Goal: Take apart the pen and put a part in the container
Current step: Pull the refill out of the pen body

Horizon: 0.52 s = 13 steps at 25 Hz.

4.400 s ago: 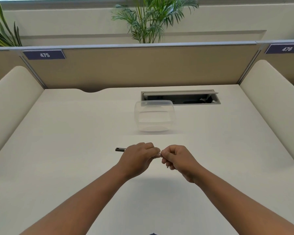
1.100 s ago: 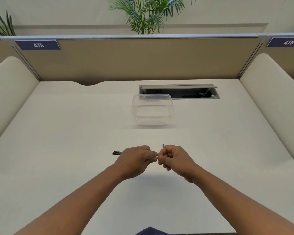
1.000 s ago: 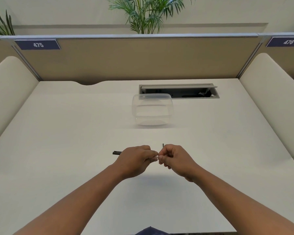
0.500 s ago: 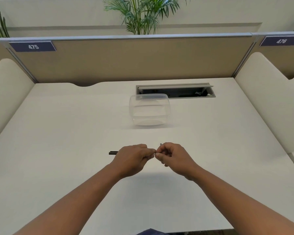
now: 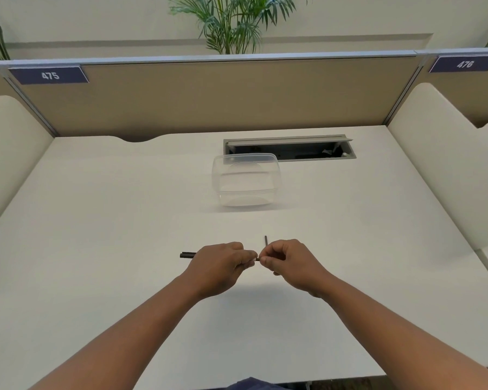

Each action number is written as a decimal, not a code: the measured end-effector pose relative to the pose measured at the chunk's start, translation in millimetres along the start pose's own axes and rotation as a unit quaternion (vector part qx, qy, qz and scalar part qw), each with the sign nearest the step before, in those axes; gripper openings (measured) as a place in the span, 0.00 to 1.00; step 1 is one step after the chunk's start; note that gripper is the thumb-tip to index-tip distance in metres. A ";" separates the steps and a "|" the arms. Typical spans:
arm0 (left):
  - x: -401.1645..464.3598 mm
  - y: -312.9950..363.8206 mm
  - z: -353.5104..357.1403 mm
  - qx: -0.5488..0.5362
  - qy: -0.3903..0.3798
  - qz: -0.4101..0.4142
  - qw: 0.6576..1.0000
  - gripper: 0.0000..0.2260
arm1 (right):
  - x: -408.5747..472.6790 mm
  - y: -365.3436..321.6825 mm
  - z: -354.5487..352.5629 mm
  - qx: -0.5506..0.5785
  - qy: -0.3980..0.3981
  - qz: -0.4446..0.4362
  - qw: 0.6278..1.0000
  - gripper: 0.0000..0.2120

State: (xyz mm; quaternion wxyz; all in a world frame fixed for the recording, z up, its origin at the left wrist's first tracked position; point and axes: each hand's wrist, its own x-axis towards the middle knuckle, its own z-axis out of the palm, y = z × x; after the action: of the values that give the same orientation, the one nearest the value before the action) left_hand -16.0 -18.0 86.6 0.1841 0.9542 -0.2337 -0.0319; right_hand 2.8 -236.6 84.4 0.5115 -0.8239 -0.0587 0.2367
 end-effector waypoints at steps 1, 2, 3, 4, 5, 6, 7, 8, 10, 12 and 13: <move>0.1 -0.3 0.3 -0.001 0.000 -0.001 1.000 0.11 | 0.1 0.5 -0.9 -0.026 0.007 -0.001 1.000 0.05; 0.3 -0.9 0.5 -0.001 -0.001 -0.001 1.000 0.11 | 0.4 1.3 -1.6 -0.047 0.014 -0.001 0.999 0.05; 0.3 -1.5 0.4 -0.002 -0.001 -0.002 1.000 0.11 | 0.7 2.1 -2.5 -0.062 0.022 0.000 0.998 0.06; 0.4 -2.2 0.4 -0.003 0.000 -0.002 1.000 0.11 | 1.6 3.7 -3.3 -0.072 0.028 0.001 0.997 0.06; 0.4 -2.9 0.5 -0.005 0.003 -0.002 1.000 0.11 | 2.4 5.6 -4.3 -0.078 0.034 0.002 0.996 0.06; 0.1 -3.4 0.7 -0.009 0.007 -0.004 1.000 0.11 | 3.5 8.1 -4.9 -0.081 0.039 0.004 0.996 0.06; -0.2 -3.7 1.2 -0.015 0.011 -0.006 1.000 0.11 | 4.5 11.2 -5.7 -0.080 0.043 0.006 0.996 0.06; -0.6 -3.6 1.9 -0.022 0.014 -0.009 1.000 0.11 | 5.8 15.1 -6.4 -0.073 0.048 0.010 0.996 0.06; -0.6 -3.6 4.1 -0.044 0.019 -0.023 0.999 0.11 | 9.4 24.5 -8.0 -0.058 0.067 0.030 0.996 0.07; 0.0 -4.7 6.5 -0.073 0.016 -0.046 0.996 0.12 | 14.0 34.7 -9.7 -0.054 0.095 0.053 0.993 0.07; 0.6 -5.8 7.9 -0.085 0.014 -0.057 0.995 0.12 | 16.6 39.2 -10.7 -0.054 0.109 0.064 0.990 0.07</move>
State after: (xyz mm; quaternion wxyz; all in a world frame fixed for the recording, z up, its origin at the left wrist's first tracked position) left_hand -14.1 -16.1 77.1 0.2654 0.9473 -0.1727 -0.0484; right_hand 16.6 -258.1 48.7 0.4535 -0.8733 0.0381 0.1740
